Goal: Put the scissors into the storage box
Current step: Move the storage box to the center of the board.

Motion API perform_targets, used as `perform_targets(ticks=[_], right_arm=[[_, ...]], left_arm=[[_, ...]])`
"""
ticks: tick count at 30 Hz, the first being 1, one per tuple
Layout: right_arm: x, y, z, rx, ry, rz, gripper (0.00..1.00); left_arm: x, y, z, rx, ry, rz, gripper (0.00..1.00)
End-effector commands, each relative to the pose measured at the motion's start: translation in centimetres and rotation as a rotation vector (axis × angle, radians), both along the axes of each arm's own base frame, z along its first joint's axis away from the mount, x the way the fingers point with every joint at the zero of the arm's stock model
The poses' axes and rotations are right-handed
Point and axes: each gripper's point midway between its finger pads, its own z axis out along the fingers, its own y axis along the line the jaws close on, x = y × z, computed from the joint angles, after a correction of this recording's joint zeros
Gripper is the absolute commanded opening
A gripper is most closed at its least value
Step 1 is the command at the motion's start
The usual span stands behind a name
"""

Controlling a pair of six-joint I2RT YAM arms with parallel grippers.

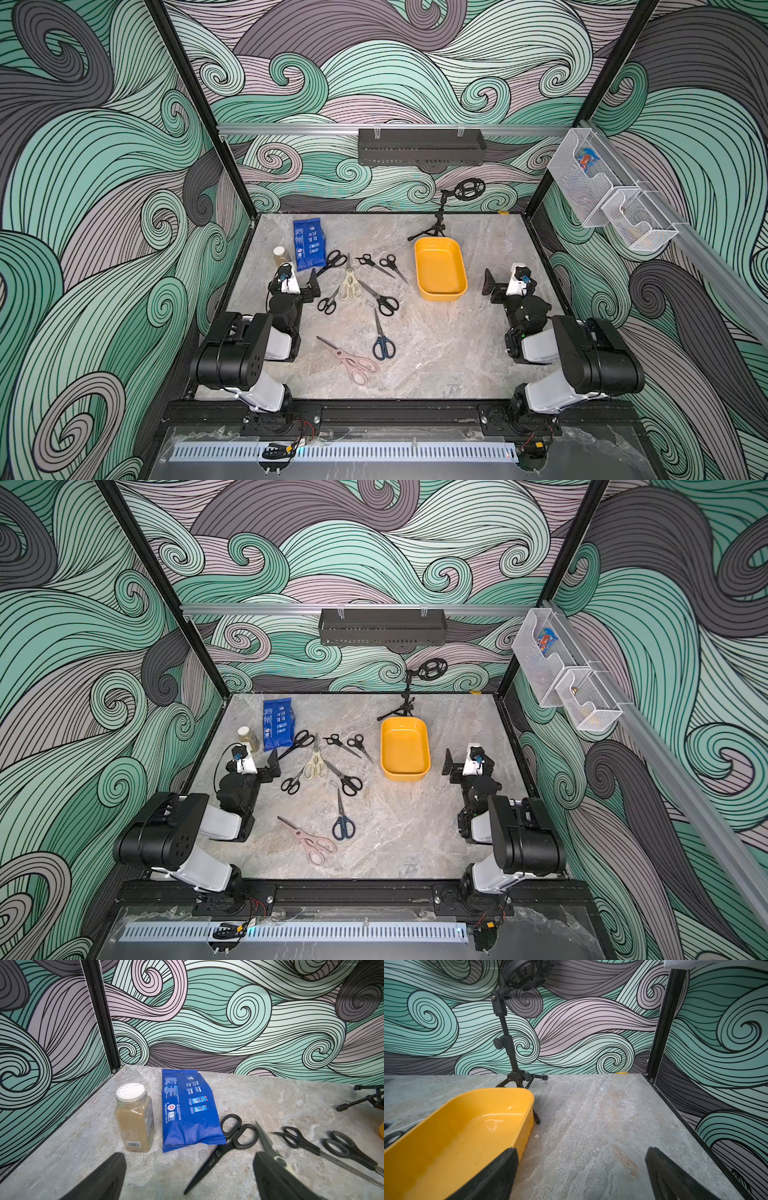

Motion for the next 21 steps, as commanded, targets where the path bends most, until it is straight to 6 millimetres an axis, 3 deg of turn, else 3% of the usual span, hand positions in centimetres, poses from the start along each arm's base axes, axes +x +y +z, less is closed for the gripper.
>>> perform_targets(ticks=[1, 4, 6, 9, 12, 15, 18, 21], right_arm=[[-0.8, -0.8, 2.1, 0.021, -0.066, -0.054, 1.0], [0.4, -0.4, 3.0, -0.005, -0.016, -0.064, 0.98], [1.3, 0.2, 4.1, -0.01, 0.014, -0.062, 0.98], [2.5, 1.7, 5.9, 0.162, 0.053, -0.011, 0.98], [4.1, 4.4, 5.6, 0.27, 0.262, 0.072, 0.98], [4.6, 7.6, 4.6, 0.267, 0.428, 0.139, 0.95], [4.3, 10.7, 3.9, 0.248, 0.516, 0.184, 1.0], [4.1, 13.6, 3.3, 0.277, 0.571, 0.259, 1.0]], left_arm=[[0.0, 0.1, 0.8, 0.016, -0.025, 0.01, 0.99], [0.1, -0.2, 2.4, 0.039, -0.022, 0.031, 0.99], [-0.2, 0.1, 4.9, 0.034, -0.055, 0.067, 0.99], [-0.1, 0.2, 7.6, -0.031, -0.046, 0.08, 0.99], [0.8, -0.4, 9.0, -0.055, 0.032, 0.055, 0.99], [1.1, -0.8, 10.7, -0.182, 0.02, 0.054, 0.98], [1.0, -2.2, 10.6, -0.345, 0.028, -0.007, 0.99], [1.2, -3.7, 6.9, -0.483, 0.186, -0.041, 0.99]])
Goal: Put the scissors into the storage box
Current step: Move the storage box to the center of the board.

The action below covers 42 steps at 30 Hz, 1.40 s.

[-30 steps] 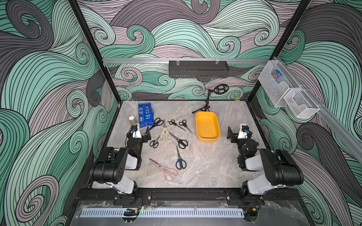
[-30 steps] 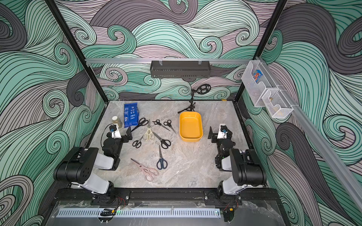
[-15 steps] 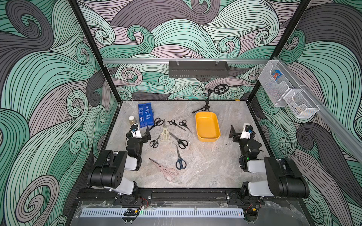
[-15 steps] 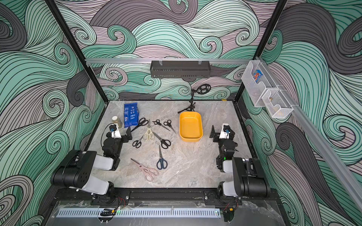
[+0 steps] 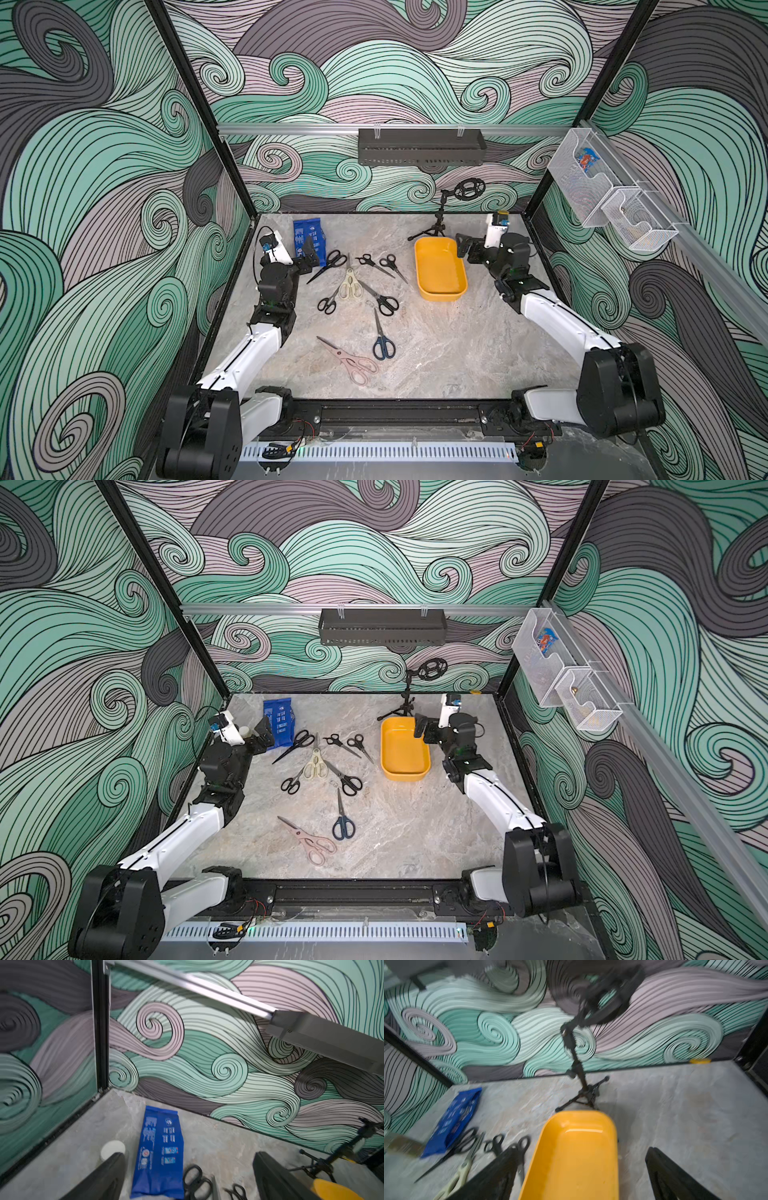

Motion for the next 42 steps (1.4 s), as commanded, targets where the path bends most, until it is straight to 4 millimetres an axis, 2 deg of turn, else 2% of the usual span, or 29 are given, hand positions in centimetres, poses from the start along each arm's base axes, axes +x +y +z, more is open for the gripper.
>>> perform_targets(ticks=[1, 5, 7, 10, 12, 15, 18, 21, 25, 31, 36, 39, 42], right_arm=[[-2.0, 2.7, -4.9, 0.016, 0.242, 0.077, 1.0], [-1.6, 5.7, -7.0, -0.01, 0.323, 0.176, 0.99], [-1.3, 6.8, -8.3, -0.005, 0.362, 0.206, 0.95], [-1.0, 8.9, -10.0, -0.002, 0.422, 0.245, 0.92], [-1.0, 10.5, -10.8, -0.008, 0.452, 0.271, 0.91], [-0.8, 11.7, -11.9, -0.037, 0.477, 0.276, 0.89], [-1.2, 12.7, -13.1, -0.055, 0.518, 0.293, 0.86], [-2.4, 13.3, -14.3, -0.089, 0.569, 0.316, 0.85], [-5.0, 12.8, -15.3, -0.111, 0.629, 0.326, 0.86], [-9.9, 12.2, -15.8, -0.128, 0.691, 0.363, 0.88], [-13.2, 11.6, -15.9, -0.133, 0.738, 0.385, 0.88], [-14.6, 11.6, -15.7, -0.146, 0.754, 0.402, 0.87], [-15.1, 11.4, -15.2, -0.175, 0.753, 0.392, 0.87]], left_arm=[[0.2, -2.6, -6.3, -0.199, 0.271, -0.095, 0.99], [1.0, -4.6, -11.5, -0.297, 0.531, -0.145, 0.99], [1.5, -6.6, -13.6, -0.35, 0.638, -0.233, 0.99], [2.2, -8.2, -15.5, -0.408, 0.783, -0.304, 0.99], [2.4, -8.6, -16.1, -0.456, 0.817, -0.347, 0.98], [3.0, -8.3, -14.7, -0.564, 0.774, -0.443, 0.95], [3.1, -5.8, -14.0, -0.596, 0.733, -0.391, 0.95], [3.0, -4.1, -13.2, -0.626, 0.67, -0.355, 0.95], [3.2, -3.4, -12.9, -0.629, 0.662, -0.346, 0.95], [3.2, -3.2, -13.1, -0.657, 0.663, -0.349, 0.95], [3.1, -3.3, -13.2, -0.661, 0.665, -0.351, 0.94], [3.1, -3.3, -13.2, -0.661, 0.663, -0.353, 0.94], [3.1, -3.3, -13.2, -0.664, 0.665, -0.353, 0.94]])
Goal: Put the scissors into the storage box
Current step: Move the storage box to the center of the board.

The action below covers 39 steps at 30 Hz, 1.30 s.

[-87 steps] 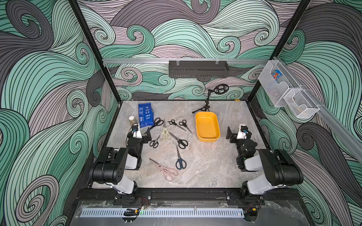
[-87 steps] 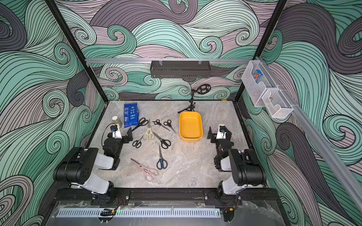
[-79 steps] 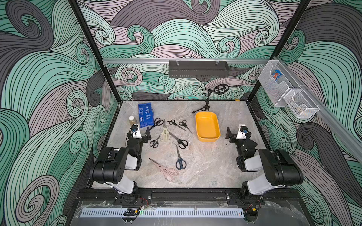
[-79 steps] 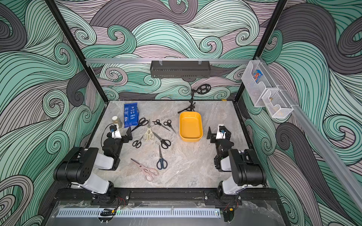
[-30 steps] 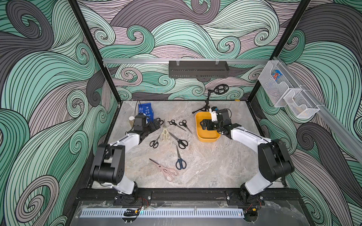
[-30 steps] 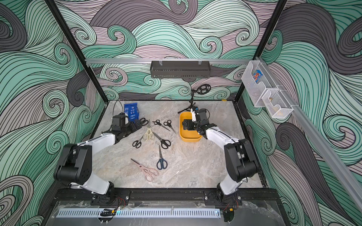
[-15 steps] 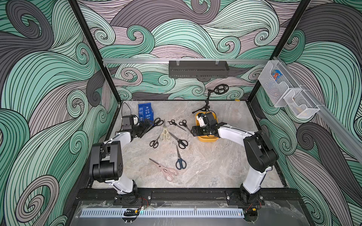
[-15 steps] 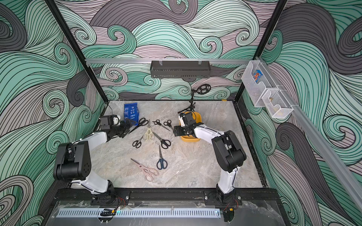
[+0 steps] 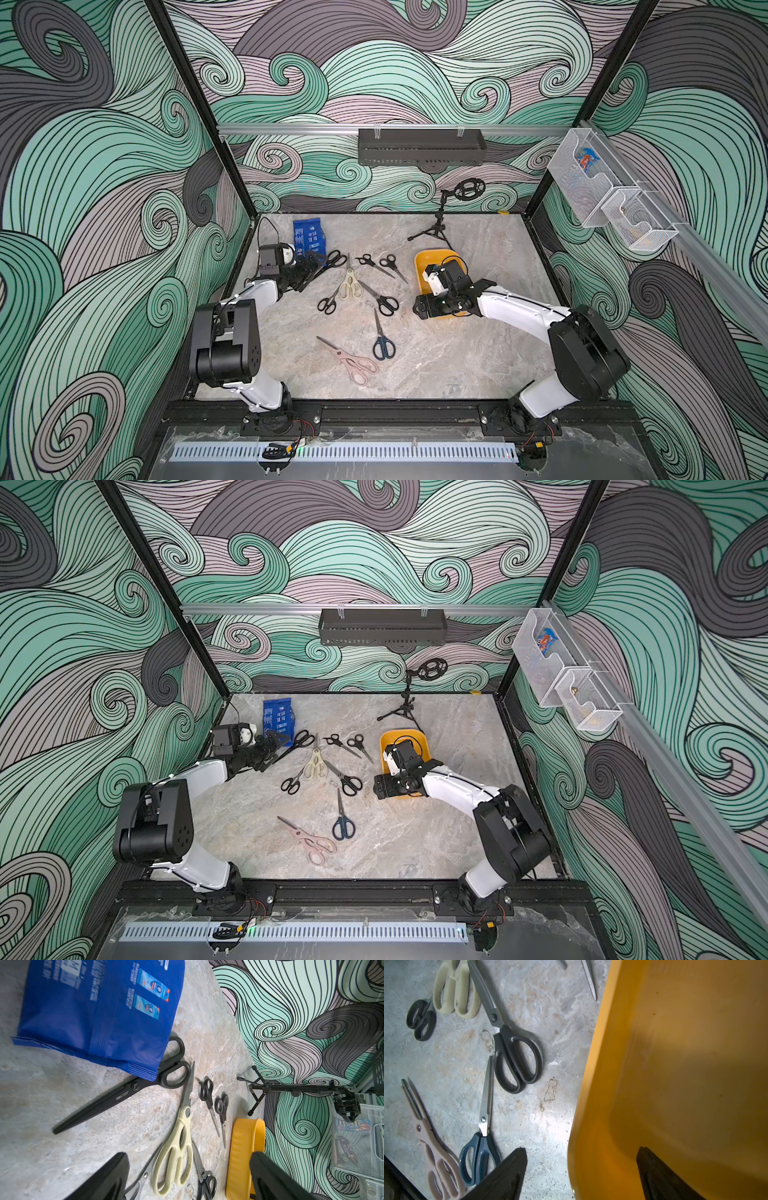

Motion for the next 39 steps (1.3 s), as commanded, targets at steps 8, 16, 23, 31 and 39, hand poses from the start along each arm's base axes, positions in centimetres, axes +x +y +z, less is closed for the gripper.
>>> perform_targets(ticks=[8, 16, 23, 31, 39], right_arm=[[2.4, -0.6, 7.2, -0.047, -0.19, -0.104, 1.0], [2.9, 3.3, 11.4, 0.062, -0.267, 0.001, 0.81], [2.7, 6.6, 8.5, -0.003, -0.233, 0.12, 0.61], [2.7, 9.3, 3.9, -0.155, -0.189, 0.316, 0.54], [3.7, 10.9, 1.1, -0.256, -0.173, 0.431, 0.58]], left_arm=[[0.0, -0.1, 0.2, -0.014, -0.01, -0.014, 0.94], [-0.6, -1.7, 0.2, 0.014, 0.0, -0.059, 0.94], [-3.8, -4.2, -0.5, 0.017, 0.067, -0.17, 0.94], [-5.6, -3.7, -2.3, 0.07, 0.088, -0.176, 0.95], [-4.8, -2.1, -2.2, 0.075, 0.083, -0.13, 0.95]])
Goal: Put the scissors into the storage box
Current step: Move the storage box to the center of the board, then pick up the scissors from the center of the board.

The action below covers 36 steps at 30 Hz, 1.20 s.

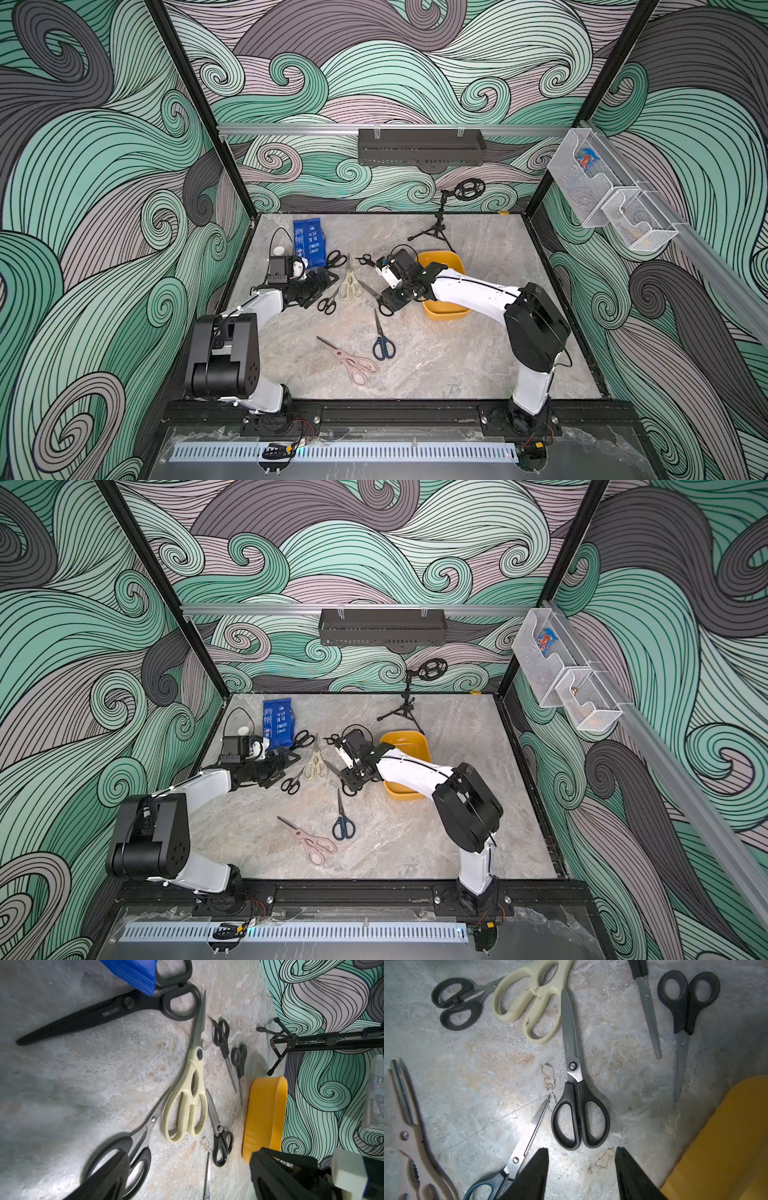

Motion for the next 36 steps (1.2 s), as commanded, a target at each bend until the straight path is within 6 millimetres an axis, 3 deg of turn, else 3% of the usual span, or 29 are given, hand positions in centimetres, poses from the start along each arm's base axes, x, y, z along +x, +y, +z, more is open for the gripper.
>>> perform_targets(ticks=[1, 9, 18, 31, 36], right_arm=[[0.3, 0.6, -0.7, -0.062, -0.012, 0.074, 0.59], [1.9, 1.5, -3.1, -0.171, -0.013, 0.144, 0.58], [3.5, 3.5, -3.8, -0.161, -0.022, 0.17, 0.58], [3.7, 3.2, -5.9, -0.216, 0.006, 0.183, 0.54], [3.6, 2.6, -6.7, -0.252, 0.019, 0.187, 0.47]], left_arm=[[0.7, 1.2, 0.3, 0.011, -0.014, 0.024, 0.95], [0.8, 1.7, 0.2, -0.018, -0.013, 0.039, 0.95], [0.8, 2.0, 0.0, -0.027, -0.009, 0.048, 0.95], [0.9, 2.5, -0.1, -0.039, -0.005, 0.065, 0.95], [0.9, 2.6, 0.0, -0.045, -0.007, 0.067, 0.95]])
